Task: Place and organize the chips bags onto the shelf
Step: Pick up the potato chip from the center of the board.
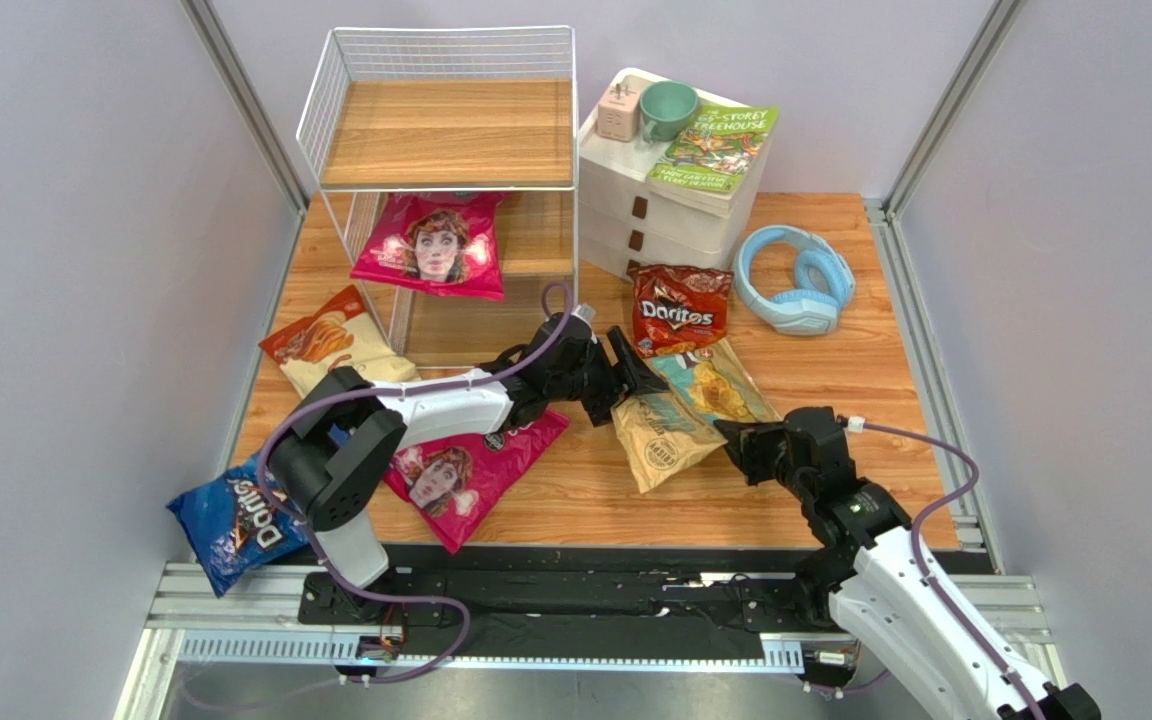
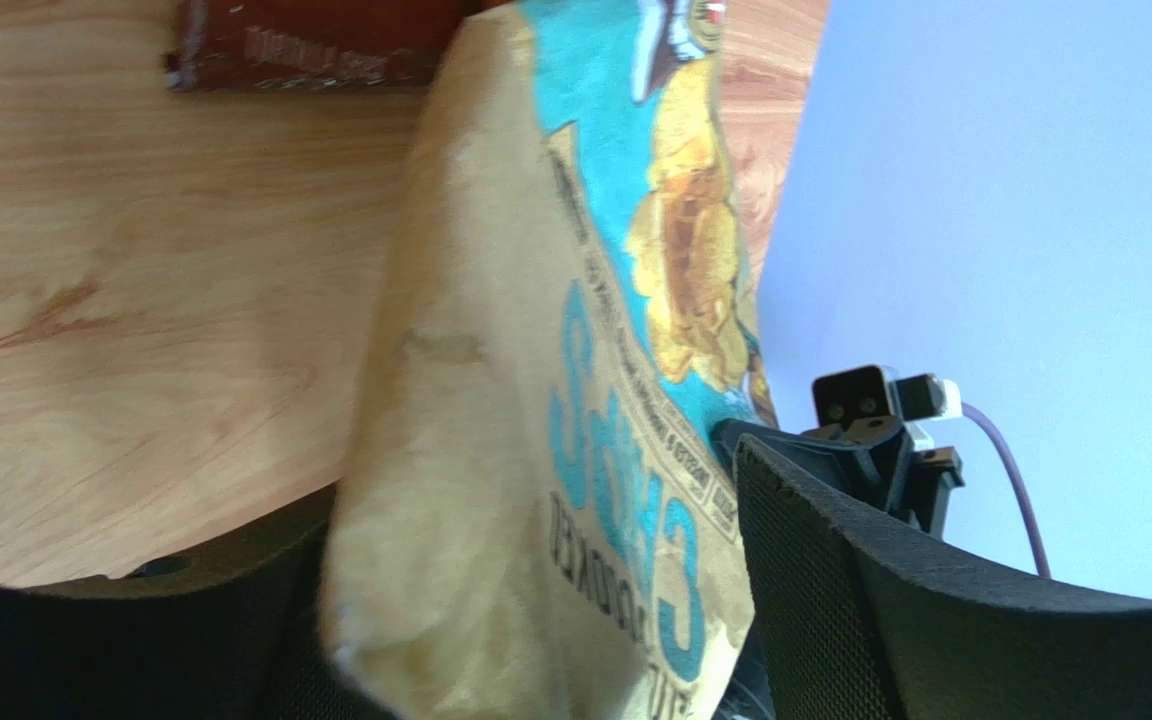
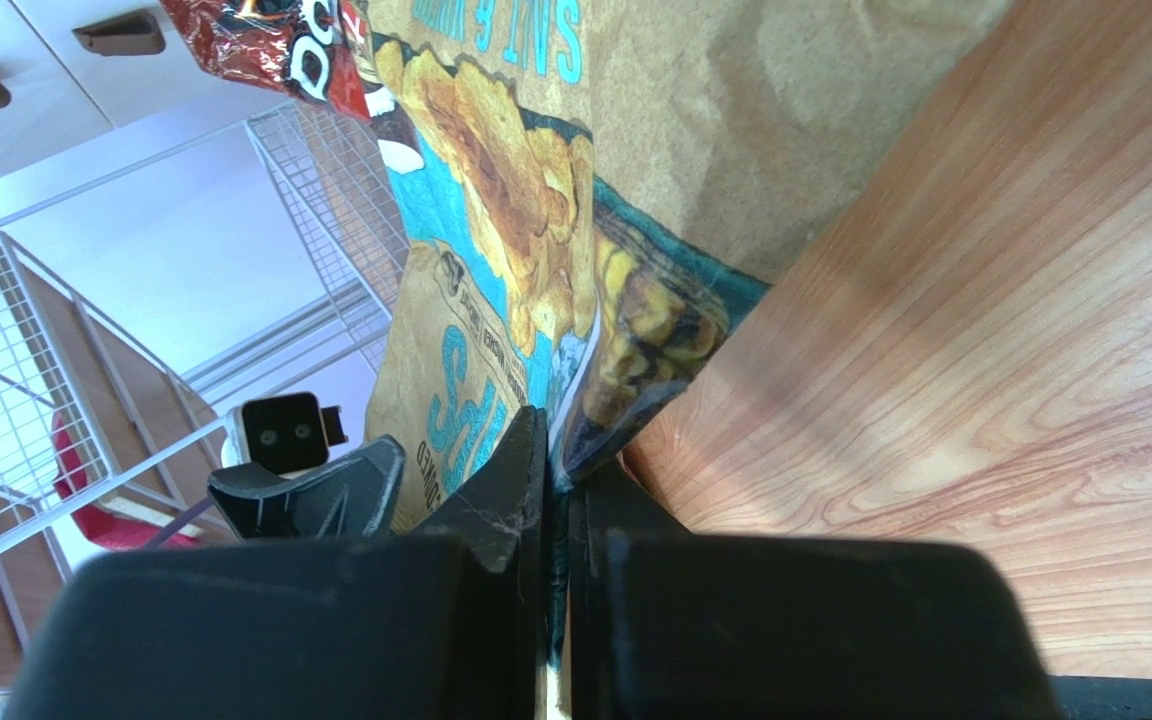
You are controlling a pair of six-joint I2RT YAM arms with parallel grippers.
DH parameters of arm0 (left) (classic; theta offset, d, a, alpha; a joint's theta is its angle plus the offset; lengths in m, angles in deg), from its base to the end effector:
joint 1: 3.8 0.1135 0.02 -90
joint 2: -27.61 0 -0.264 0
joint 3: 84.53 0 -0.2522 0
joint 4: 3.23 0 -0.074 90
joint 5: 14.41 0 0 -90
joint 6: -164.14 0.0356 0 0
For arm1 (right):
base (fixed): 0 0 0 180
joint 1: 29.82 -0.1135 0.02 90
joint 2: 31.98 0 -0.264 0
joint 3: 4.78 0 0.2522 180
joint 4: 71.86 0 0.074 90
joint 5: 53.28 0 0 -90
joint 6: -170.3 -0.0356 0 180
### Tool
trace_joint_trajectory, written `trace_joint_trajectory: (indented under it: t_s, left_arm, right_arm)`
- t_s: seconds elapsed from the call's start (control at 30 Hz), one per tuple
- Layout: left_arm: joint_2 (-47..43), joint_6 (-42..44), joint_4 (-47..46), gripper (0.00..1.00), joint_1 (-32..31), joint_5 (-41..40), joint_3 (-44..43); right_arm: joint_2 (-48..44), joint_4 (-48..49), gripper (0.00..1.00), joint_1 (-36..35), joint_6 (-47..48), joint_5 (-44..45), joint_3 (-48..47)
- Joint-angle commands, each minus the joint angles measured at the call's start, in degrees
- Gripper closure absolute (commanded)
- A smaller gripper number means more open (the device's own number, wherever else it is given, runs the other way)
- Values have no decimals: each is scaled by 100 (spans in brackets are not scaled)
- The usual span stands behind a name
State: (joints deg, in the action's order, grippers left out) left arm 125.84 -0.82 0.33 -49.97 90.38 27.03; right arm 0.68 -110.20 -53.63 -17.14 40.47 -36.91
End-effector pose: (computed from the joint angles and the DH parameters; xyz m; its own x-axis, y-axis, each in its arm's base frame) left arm 0.2478 -0.2712 0.1899 -0.9150 -0.3952 -0.0812 -0.1484 0.5168 -0.8431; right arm 0.1246 0.0525 0.1849 -0.2789 0.9584 0.0601 0.6154 0.1303 0.7773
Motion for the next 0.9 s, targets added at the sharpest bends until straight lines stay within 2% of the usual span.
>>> trace_joint_trajectory:
  t_s: [0.0,0.2,0.33,0.53,0.6,0.7,0.77,0.83,0.87]
  left_arm:
    - [55,-27,-404,24,-67,59,-237]
    - [257,-124,-606,30,-102,331,-351]
    - [380,-247,-765,46,-155,543,-403]
    - [389,-203,-879,85,-190,551,-351]
    - [398,-186,-905,86,-190,595,-316]
    - [433,-238,-1133,100,-182,701,-219]
    - [477,-230,-1152,100,-173,814,-210]
    - [503,-125,-1081,100,-129,999,-219]
    - [504,-11,-1055,100,-103,1069,-219]
  right_arm:
    - [-111,217,100,-36,-169,-85,-132]
    - [12,384,100,-36,-266,-155,-70]
    - [-76,322,100,-36,-292,-50,-70]
    - [-102,269,100,-44,-310,-32,-35]
    - [-129,269,100,-44,-310,-32,-35]
    - [-181,190,100,-44,-310,-6,-35]
    - [-243,155,100,-44,-310,20,-35]
    - [-269,77,95,-44,-318,21,-44]
    - [-322,50,83,-36,-319,29,-44]
